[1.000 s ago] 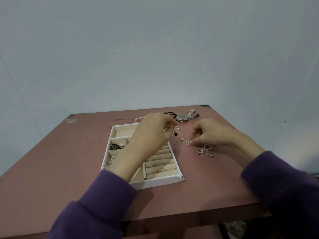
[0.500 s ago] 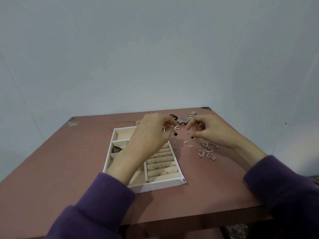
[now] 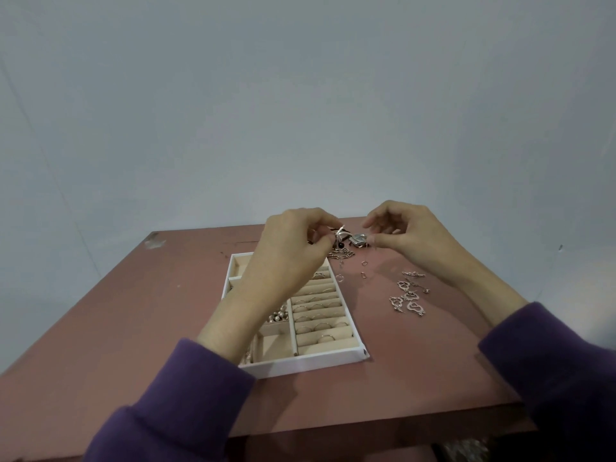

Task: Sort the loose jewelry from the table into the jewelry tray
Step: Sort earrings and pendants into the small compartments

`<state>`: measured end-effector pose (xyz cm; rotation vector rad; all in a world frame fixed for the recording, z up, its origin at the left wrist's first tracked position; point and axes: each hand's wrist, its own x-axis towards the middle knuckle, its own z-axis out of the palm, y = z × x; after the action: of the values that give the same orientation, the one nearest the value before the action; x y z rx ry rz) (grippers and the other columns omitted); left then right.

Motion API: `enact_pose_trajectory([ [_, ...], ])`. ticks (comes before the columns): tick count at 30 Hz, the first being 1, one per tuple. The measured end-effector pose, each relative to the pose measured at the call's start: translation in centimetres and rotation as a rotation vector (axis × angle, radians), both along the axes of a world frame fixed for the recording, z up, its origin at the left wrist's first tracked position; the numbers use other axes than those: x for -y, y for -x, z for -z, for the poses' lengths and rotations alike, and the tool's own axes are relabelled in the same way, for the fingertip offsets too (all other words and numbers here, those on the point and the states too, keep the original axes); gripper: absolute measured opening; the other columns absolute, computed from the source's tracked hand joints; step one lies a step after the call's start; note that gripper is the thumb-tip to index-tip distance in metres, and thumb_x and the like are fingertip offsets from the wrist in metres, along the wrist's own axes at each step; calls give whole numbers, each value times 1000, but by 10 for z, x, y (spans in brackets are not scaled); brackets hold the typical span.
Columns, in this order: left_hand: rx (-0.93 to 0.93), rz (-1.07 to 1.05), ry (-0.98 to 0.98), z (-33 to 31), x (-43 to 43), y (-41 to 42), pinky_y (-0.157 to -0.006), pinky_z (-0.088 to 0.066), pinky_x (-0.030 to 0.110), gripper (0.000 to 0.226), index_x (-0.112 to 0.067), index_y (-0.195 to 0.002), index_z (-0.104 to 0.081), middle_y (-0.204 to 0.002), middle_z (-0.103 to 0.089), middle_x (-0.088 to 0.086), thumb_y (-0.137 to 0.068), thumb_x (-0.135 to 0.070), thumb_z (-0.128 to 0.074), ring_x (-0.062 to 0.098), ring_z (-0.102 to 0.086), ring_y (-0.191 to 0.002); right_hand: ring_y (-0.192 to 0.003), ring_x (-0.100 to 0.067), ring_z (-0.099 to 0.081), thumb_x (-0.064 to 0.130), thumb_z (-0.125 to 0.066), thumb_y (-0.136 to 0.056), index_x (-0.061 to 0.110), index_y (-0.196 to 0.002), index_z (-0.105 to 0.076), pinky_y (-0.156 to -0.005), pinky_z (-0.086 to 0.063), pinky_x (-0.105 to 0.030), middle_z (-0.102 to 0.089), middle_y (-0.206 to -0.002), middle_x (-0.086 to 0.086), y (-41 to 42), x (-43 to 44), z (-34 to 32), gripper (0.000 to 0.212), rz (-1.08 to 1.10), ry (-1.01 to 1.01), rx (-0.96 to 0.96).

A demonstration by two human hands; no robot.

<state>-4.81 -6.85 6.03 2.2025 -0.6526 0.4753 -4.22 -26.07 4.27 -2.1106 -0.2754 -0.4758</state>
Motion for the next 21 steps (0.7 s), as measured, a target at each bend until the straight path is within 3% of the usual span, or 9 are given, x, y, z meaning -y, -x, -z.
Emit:
enact_pose_trajectory([
  [3, -35, -15, 74, -4, -8, 5, -71, -48, 17, 19, -21, -94, -71, -72, -64, -7, -85, -11, -58, 9, -63, -73, -69, -9, -57, -2, -68, -77, 19, -83, -65, -68, -45, -14, -64, -79, -3, 5, -10, -5, 21, -35, -53, 15],
  [7, -103, -1, 175, -8, -23, 13, -78, -56, 37, 18, -23, -89, -70, -70, -67, -1, -85, -10, -58, 18, -70, -73, -67, -9, -55, -2, -67, -79, 20, -83, -66, -68, -46, -21, -62, -79, -3, 12, -24, -14, 22, -81, -111, 26],
  [16, -212, -14, 219, 4, -61, 32, -60, -55, 15, 19, -17, -91, -70, -74, -71, -1, -86, -7, -55, 4, -70, -64, -67, -6, -55, 4, -71, -77, 21, -82, -65, -65, -45, -16, -62, -75, 3, 25, -63, -25, 19, -211, -142, 16],
  [21, -258, -50, 188, 15, -75, 40, -66, -57, 25, 18, -16, -90, -69, -80, -72, 2, -87, -6, -55, 7, -70, -63, -68, -5, -56, 0, -69, -78, 20, -83, -65, -67, -47, -15, -62, -77, 2, 30, -80, -27, 20, -257, -129, 13],
])
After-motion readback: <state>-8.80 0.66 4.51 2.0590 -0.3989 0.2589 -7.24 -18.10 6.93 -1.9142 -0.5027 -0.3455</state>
